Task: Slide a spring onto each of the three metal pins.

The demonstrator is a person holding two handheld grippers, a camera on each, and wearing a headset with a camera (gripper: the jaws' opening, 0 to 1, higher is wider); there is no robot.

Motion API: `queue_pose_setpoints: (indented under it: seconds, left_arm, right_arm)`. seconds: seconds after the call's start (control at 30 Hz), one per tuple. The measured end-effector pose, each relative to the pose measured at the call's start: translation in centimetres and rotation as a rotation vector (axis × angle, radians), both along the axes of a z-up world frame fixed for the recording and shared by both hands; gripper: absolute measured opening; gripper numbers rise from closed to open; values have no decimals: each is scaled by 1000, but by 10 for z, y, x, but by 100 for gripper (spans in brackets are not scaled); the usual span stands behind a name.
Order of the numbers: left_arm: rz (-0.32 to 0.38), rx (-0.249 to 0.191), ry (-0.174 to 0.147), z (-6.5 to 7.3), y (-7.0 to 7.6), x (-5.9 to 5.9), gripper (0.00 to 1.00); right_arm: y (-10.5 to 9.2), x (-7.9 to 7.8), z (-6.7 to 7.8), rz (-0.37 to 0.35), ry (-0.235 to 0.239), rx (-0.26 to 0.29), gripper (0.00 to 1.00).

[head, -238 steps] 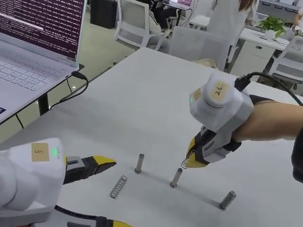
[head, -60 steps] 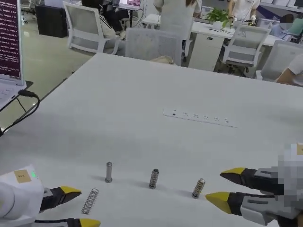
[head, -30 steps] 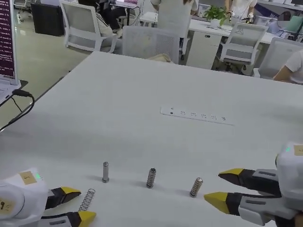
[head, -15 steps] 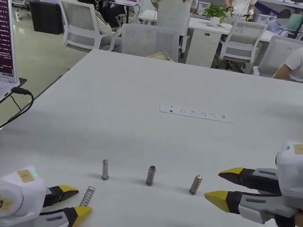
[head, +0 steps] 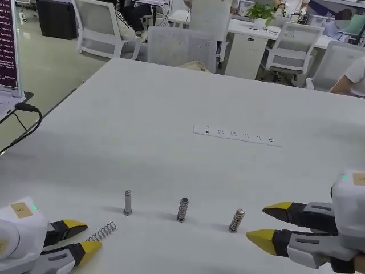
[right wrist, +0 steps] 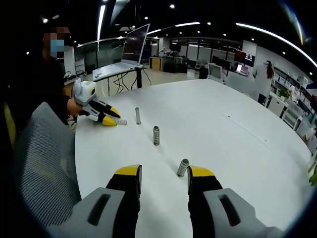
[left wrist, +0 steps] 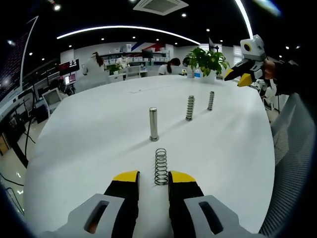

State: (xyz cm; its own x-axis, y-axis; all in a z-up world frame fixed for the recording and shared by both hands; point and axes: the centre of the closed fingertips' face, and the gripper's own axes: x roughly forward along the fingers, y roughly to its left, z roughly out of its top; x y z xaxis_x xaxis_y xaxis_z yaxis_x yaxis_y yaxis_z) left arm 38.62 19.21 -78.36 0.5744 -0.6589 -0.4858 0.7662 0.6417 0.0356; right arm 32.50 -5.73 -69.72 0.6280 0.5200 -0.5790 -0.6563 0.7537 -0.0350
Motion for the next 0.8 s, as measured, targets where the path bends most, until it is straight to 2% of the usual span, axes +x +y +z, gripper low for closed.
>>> queue_pose_setpoints:
  seconds: [0.3, 0.57, 0.8]
  left_arm:
    - [-22, 8, -3, -1, -5, -4, 14]
    - [-51, 13, -5, -2, -9, -7, 5]
    - [-55, 12, -3, -2, -11, -7, 3]
  right_arm:
    - [-1, 1, 0, 2, 1, -2, 34]
    - [-2, 0, -2, 1, 3, -2, 34]
    - [-2, 2, -1, -2, -1, 3, 34]
